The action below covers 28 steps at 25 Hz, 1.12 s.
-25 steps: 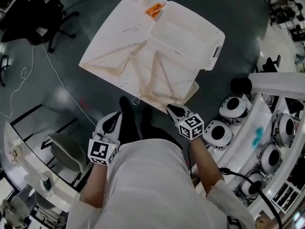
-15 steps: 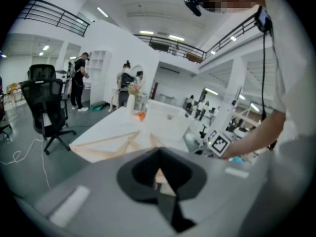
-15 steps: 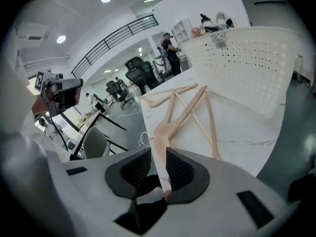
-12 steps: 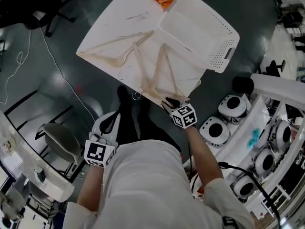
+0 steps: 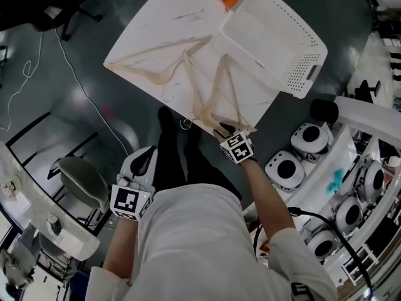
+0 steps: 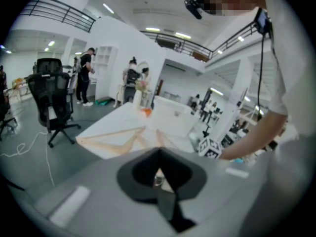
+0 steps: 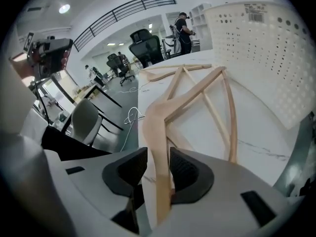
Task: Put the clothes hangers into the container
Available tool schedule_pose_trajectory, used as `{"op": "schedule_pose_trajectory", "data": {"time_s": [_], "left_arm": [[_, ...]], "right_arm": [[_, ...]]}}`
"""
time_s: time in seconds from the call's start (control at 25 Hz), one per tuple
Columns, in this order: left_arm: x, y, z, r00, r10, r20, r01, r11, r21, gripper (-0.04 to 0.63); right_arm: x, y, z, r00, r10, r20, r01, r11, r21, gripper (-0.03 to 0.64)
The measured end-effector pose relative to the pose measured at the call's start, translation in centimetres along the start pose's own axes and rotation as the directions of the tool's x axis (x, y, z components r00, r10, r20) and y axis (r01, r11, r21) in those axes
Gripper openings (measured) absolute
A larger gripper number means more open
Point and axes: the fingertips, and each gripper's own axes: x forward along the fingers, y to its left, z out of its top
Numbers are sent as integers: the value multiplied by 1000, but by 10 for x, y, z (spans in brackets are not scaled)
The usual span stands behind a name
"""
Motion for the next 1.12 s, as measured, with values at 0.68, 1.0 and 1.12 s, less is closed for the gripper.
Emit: {"op": "schedule_pose_trajectory", "data": {"time_s": [0.68, 1.0, 1.12], "left_arm": [[-9, 30, 27, 997, -41, 59, 40, 999, 30, 3], [-8, 46, 50, 992, -86, 97, 81, 995, 60, 3], [-6, 52, 63, 988, -100, 115, 91, 993, 76, 3]], "right_arm": [[-19, 25, 26, 998, -53, 19, 54, 996, -72, 91], [-55, 51, 70, 996, 8, 90, -5, 999, -36, 90], [-68, 62, 85, 992, 50, 118, -49, 999, -14, 89]]}}
